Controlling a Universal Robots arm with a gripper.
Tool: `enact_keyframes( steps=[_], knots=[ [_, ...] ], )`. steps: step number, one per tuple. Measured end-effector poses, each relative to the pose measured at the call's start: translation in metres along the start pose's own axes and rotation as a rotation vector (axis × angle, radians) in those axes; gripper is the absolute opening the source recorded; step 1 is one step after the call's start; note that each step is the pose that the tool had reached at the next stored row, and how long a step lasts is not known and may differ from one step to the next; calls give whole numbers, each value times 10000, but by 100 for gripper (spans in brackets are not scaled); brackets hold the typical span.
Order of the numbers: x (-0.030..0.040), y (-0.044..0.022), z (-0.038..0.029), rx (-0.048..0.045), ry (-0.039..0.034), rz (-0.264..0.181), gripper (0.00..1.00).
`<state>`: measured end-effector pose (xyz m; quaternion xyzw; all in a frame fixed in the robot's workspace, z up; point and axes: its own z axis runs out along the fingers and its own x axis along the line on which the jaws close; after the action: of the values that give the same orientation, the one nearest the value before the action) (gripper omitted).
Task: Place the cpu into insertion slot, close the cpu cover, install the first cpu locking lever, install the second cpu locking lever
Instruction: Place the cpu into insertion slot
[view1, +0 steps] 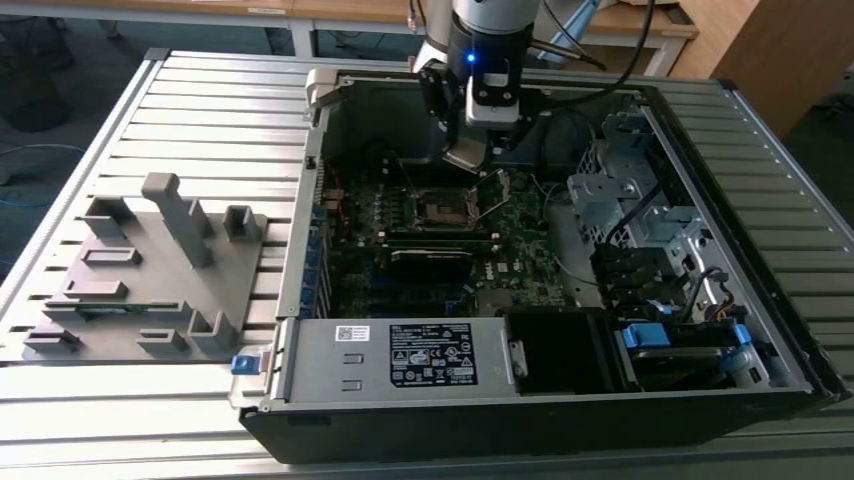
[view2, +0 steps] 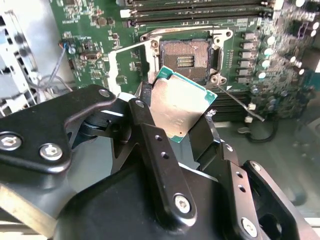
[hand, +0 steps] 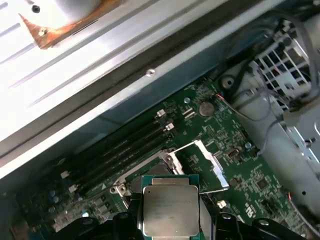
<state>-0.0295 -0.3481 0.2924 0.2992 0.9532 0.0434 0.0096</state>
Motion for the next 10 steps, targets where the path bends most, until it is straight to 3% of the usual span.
enact_keyframes(
  steps=[5, 10],
  knots=[
    [0, -1, 8, -6, -79, 889, 54],
    [0, -1, 9, -7, -84, 950, 54]
  ],
)
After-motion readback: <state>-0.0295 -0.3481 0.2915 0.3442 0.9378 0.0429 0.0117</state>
